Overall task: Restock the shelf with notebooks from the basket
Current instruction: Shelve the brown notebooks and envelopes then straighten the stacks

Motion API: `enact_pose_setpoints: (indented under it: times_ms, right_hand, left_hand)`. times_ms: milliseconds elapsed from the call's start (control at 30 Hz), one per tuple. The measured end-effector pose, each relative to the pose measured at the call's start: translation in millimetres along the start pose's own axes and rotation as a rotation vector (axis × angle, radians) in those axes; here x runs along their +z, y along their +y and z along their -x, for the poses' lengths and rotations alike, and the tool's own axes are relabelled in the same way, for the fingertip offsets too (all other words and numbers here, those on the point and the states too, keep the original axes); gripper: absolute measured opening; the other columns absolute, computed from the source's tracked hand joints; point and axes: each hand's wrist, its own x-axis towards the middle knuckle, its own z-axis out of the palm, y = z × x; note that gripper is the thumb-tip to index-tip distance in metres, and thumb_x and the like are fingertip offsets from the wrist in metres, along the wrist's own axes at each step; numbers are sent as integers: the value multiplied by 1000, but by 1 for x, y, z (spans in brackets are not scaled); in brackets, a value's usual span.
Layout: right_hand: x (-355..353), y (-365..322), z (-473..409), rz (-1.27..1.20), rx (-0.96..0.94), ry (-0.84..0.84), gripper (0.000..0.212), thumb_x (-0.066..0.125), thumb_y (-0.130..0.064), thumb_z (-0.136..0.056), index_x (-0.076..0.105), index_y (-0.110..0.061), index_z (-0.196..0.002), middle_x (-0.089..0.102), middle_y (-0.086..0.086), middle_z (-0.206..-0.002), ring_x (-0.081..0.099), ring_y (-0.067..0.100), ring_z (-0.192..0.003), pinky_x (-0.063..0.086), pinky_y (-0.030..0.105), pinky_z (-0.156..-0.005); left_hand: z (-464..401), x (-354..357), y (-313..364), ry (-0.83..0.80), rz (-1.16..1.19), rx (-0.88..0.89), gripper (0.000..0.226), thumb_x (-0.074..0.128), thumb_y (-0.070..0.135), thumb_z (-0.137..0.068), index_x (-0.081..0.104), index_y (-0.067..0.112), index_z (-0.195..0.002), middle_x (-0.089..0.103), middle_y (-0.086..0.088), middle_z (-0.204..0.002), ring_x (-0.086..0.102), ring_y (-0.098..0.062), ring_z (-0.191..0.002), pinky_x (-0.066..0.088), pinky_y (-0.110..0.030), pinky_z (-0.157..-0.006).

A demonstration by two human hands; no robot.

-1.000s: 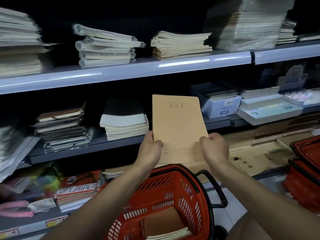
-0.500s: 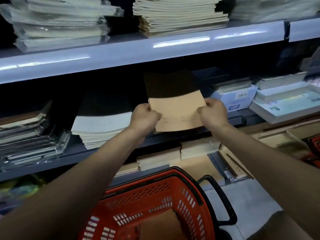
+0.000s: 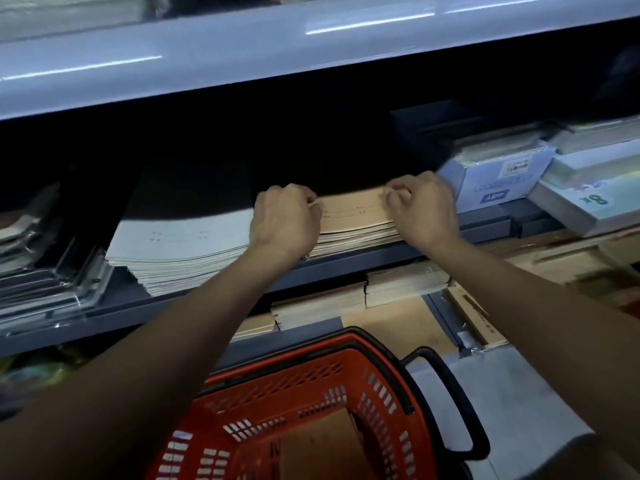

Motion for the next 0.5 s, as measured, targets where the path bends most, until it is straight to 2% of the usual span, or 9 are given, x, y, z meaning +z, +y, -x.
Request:
enact_pose_setpoints:
  times_ms: [100, 200, 300, 367, 500]
  right_hand:
    - [-7, 3, 6, -17, -22, -59, 48, 55, -57, -97, 75, -22, -124, 69, 9, -114, 60, 23, -114, 44, 30, -94]
    - [-14, 3, 18, -61, 8, -194, 76, 57, -78, -85, 65, -26, -140, 56, 7, -142, 51, 20, -133, 41, 34, -110]
    - [-16, 2, 26, -45, -40, -229, 85, 66, -75, -82, 56, -22, -148, 51, 9, -149, 47, 25, -138, 42, 43, -114]
    - [-18, 1, 26, -26, -78, -215, 81, 67, -70, -84, 57, -19, -147, 54, 10, -145, 50, 26, -134, 44, 41, -110]
    - [-18, -2, 27, 33, -112, -231, 79, 62, -68, -87, 56, -16, -146, 56, 14, -139, 51, 29, -129, 47, 42, -105]
  left_hand:
    - [11, -6, 3, -80, 27, -11, 60, 60, 64, -92, 64, 26, -138, 69, -6, -127, 61, -29, -121, 50, -34, -95]
    - [23, -11, 5, -133, 41, 28, 75, 70, 66, -83, 58, 24, -144, 67, -5, -131, 59, -25, -123, 43, -26, -85]
    - [27, -8, 3, -111, 56, 40, 68, 76, 56, -85, 59, 24, -142, 67, -3, -130, 57, -26, -124, 39, -24, -82]
    - [28, -5, 2, -83, 68, 51, 61, 76, 54, -86, 63, 25, -137, 70, -1, -124, 59, -25, -118, 42, -24, -81]
    - [32, 1, 1, -56, 90, 51, 61, 75, 51, -88, 62, 20, -138, 70, -2, -124, 62, -26, -115, 52, -33, -94]
